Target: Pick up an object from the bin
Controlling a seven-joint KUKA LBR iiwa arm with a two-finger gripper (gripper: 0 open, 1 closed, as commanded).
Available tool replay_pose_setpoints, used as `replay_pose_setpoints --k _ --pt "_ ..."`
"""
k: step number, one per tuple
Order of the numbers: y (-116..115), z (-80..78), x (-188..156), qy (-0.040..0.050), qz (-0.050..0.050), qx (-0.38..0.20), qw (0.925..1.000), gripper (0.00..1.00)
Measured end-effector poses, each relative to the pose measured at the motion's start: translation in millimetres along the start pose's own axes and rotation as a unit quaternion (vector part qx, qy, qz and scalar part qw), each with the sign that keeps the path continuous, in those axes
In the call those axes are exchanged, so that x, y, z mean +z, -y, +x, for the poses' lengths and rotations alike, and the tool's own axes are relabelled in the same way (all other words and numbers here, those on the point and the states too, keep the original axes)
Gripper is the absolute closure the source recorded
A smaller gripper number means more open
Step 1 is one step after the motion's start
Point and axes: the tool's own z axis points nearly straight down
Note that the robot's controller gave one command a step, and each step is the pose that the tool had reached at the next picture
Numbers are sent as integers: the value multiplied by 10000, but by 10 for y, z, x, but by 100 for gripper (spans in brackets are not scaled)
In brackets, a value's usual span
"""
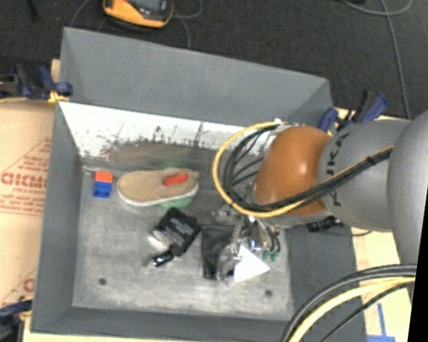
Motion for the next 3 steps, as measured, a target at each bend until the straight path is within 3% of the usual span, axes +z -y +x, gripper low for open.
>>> replay_pose_setpoints --k 1,3 --pt "-21 55 -20 -23 20 -188 9998 100" --pt "-20 70 -64 -41 18 -185 9998 100"
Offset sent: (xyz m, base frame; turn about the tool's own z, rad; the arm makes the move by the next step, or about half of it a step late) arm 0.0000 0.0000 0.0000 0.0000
